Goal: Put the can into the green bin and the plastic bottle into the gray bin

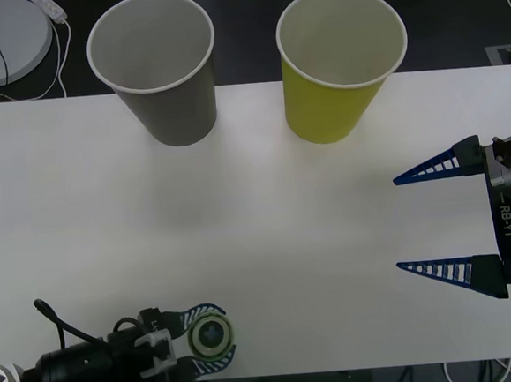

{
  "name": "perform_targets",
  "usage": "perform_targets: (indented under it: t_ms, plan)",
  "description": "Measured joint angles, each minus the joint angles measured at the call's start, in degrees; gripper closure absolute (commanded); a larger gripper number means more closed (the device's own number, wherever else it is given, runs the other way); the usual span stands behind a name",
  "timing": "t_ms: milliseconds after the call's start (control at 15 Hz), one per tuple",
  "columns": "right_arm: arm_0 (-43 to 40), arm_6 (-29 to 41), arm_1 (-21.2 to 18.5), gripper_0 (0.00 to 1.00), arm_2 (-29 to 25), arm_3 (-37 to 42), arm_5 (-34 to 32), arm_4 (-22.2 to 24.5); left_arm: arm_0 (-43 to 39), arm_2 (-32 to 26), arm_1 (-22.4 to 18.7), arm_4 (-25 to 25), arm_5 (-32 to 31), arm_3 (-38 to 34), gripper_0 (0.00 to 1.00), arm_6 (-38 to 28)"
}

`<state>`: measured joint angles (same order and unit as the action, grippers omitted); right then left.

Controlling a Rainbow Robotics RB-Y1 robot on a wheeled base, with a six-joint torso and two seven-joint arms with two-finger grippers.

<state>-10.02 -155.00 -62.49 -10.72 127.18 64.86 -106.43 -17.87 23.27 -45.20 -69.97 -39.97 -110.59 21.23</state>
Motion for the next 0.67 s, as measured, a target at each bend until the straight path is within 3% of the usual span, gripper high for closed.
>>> perform_targets:
  t_ms: [467, 667]
  plan:
    - [0.0, 0.0, 0.0, 0.0, 0.0, 0.0, 0.0, 0.0, -2.52, -3.3, -1.52, 0.76, 2.17, -4.91, 1.0, -4.06]
    - [0.0, 0.0, 0.0, 0.0, 0.0, 0.0, 0.0, 0.0, -4.58, -4.82, -3.26, -4.7, 5.32, -9.37, 1.0, -11.86]
